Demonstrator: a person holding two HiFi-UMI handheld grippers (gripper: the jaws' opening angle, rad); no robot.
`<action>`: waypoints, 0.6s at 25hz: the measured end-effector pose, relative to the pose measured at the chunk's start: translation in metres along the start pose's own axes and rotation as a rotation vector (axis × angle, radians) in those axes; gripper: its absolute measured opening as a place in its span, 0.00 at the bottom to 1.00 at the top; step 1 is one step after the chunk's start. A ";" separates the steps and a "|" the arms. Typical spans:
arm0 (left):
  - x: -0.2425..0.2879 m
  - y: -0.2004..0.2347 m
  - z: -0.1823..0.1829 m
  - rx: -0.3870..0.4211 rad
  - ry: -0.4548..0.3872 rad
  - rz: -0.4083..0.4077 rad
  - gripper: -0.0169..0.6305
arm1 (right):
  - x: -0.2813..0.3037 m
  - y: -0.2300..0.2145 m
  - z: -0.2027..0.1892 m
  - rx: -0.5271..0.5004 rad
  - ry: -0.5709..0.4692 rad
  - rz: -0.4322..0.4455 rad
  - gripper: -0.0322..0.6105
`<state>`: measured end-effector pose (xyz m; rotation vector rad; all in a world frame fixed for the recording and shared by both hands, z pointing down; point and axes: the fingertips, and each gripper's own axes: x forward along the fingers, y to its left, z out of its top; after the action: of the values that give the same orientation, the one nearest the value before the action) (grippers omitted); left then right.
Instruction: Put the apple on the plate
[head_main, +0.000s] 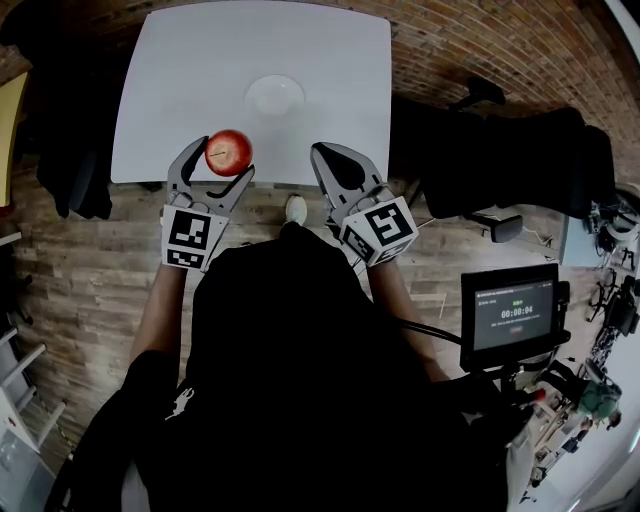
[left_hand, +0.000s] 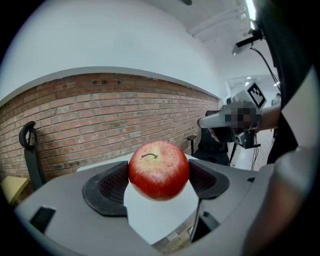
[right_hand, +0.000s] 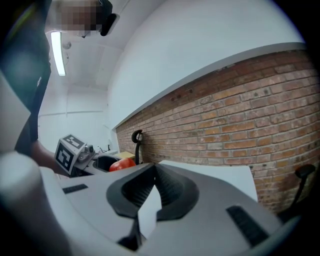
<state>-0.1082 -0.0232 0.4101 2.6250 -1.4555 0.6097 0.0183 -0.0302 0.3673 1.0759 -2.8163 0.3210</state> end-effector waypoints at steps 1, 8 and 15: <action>-0.002 0.001 -0.001 -0.002 0.000 0.005 0.62 | 0.001 0.003 0.001 -0.005 -0.002 0.007 0.05; 0.044 -0.010 0.014 -0.016 0.025 0.027 0.62 | 0.006 -0.047 0.002 0.005 0.011 0.050 0.05; 0.114 -0.023 0.021 -0.037 0.077 0.037 0.62 | 0.017 -0.120 -0.010 0.033 0.038 0.093 0.05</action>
<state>-0.0288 -0.1070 0.4370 2.5229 -1.4814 0.6727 0.0859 -0.1258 0.3989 0.9356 -2.8421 0.3943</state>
